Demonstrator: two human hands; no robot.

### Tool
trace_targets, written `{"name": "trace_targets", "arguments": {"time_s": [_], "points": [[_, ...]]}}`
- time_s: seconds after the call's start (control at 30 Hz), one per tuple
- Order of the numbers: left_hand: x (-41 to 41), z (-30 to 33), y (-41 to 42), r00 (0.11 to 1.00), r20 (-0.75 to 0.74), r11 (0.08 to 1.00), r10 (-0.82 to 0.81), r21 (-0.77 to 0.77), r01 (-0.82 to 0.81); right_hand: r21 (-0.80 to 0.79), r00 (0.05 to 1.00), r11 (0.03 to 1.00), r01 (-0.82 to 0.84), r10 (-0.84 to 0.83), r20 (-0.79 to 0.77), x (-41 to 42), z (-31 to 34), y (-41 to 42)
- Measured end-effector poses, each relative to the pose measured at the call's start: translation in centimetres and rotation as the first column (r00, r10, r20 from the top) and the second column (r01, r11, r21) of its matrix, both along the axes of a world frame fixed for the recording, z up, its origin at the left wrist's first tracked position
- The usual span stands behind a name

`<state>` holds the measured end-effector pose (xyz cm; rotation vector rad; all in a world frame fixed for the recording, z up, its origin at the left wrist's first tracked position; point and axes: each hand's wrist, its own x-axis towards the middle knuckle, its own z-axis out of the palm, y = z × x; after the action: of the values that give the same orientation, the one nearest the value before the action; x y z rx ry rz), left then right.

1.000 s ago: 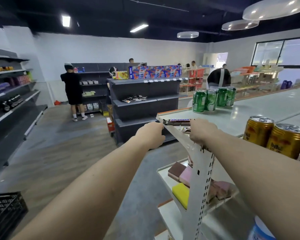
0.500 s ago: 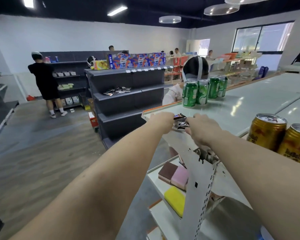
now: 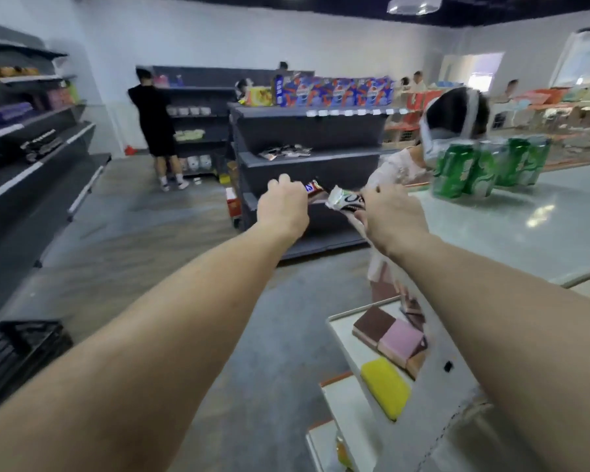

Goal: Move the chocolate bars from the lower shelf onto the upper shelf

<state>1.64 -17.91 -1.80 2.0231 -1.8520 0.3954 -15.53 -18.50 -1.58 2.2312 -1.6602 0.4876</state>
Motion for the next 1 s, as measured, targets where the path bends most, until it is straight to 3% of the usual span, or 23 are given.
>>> {"name": "trace_targets", "arguments": {"time_s": [0.27,0.37,0.5,0.7,1.0], "points": [[11.7,-6.0,7.0,0.949,-0.053,0.94,0.311,0.164,-0.299,0.069,0.953,0.952,-0.299,0.301,-0.02,14.4,-6.5,1.9],[15.0,-9.6,10.3,0.911,-0.04,0.879,0.409,0.283,-0.383,0.177,0.92,0.906,-0.385,0.391,0.003,18.3,-10.4,3.8],[18.9,-15.7,16.1,0.865,0.011,0.775,0.502,0.439,-0.455,0.387,0.834,0.767,-0.512,0.551,0.012,22.1,-17.0,7.0],[21.7,-22.4,22.2,0.841,0.034,0.681,0.54,0.57,-0.46,0.527,0.745,0.642,-0.557,0.666,-0.024,25.0,-25.0,10.7],[26.4,-29.4,25.4,0.849,0.025,0.611,0.527,0.684,-0.399,0.574,0.73,0.638,-0.513,0.676,-0.098,28.6,-31.7,13.7]]}}
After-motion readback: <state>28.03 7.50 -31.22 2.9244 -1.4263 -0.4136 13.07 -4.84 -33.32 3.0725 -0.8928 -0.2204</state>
